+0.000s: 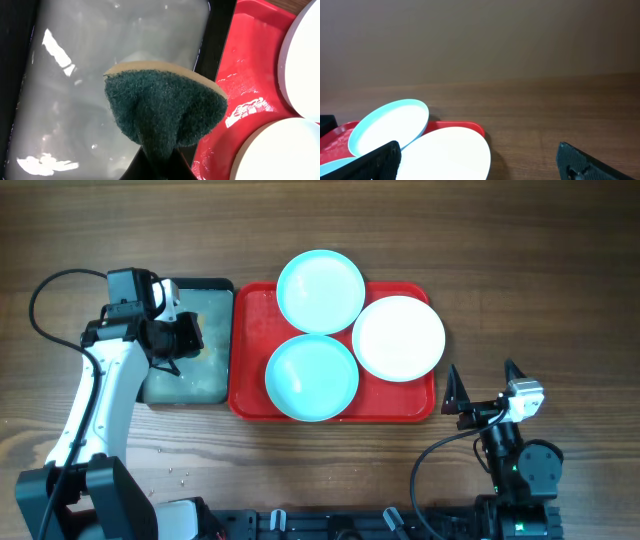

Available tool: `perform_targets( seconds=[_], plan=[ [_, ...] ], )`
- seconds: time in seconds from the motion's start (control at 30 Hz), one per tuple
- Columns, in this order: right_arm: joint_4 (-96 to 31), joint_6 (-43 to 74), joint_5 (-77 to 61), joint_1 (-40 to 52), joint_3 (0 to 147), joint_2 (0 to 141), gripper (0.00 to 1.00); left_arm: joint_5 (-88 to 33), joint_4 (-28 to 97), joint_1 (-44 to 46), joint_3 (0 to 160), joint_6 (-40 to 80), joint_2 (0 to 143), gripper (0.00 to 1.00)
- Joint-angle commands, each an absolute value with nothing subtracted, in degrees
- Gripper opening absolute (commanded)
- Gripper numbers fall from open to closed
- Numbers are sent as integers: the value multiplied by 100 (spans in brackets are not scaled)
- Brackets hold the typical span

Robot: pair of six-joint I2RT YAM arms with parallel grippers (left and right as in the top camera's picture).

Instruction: Clean dirty plates on tray and stack at the side

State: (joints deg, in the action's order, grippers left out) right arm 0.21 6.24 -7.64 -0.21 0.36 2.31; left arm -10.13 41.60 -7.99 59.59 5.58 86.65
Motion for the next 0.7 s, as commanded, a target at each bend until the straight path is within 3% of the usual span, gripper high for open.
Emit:
perform_targets(
  seconds=[0.0, 0.67],
  plan=[
    [47, 683, -727, -51, 30, 211, 100, -958, 4156, -814, 5957, 447, 8541, 4],
    [47, 683, -727, -51, 30, 211, 100, -958, 4139, -668, 5957, 318, 8602, 4]
  ],
)
